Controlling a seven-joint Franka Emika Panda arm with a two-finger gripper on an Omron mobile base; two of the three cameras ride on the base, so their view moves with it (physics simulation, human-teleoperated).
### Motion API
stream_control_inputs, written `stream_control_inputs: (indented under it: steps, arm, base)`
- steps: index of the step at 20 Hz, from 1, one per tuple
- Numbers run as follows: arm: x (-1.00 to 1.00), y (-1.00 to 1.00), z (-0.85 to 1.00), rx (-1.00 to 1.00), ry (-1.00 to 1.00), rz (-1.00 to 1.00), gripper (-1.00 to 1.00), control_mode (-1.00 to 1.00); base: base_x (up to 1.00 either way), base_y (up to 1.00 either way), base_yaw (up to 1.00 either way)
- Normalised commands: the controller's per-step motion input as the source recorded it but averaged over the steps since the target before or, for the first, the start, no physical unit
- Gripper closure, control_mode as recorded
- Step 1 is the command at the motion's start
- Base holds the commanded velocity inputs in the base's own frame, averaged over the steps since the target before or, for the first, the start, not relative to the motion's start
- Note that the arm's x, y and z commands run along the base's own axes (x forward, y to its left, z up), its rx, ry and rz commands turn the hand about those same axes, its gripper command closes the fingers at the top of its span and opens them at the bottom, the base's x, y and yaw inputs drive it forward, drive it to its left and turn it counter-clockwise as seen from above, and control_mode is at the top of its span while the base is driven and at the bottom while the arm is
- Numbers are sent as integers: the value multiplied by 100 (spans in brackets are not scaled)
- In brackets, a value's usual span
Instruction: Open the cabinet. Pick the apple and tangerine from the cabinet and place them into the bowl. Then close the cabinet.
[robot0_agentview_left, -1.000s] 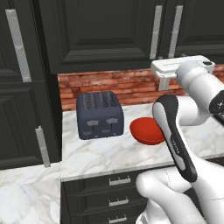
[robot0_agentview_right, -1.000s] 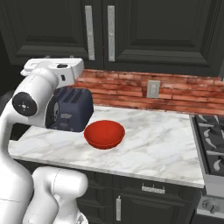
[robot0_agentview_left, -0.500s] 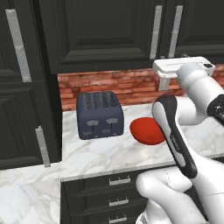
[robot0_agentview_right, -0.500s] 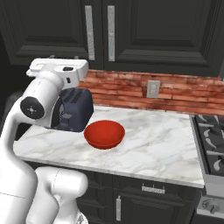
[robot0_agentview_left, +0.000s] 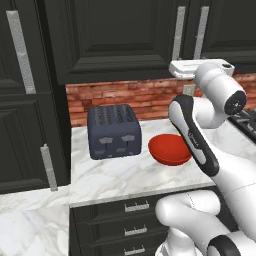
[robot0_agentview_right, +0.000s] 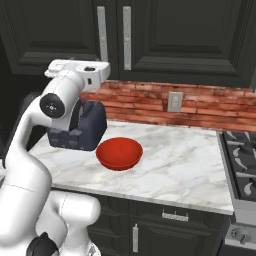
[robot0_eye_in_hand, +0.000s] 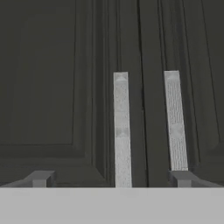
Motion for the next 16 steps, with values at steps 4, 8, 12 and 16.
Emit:
stream_control_inputs:
  steps: [4, 8, 12, 16]
  arm:
    - [80, 0, 0, 0, 10, -1, -100, -100]
    - [82, 0, 0, 0, 7, 0, -100, -100]
    - [99, -1, 0, 0, 10, 0, -100, -100]
    - [100, -20, 0, 3, 9, -2, -100, -100]
  base:
    - [0, 0, 0]
    - [0, 0, 0]
    - [0, 0, 0]
    - [0, 0, 0]
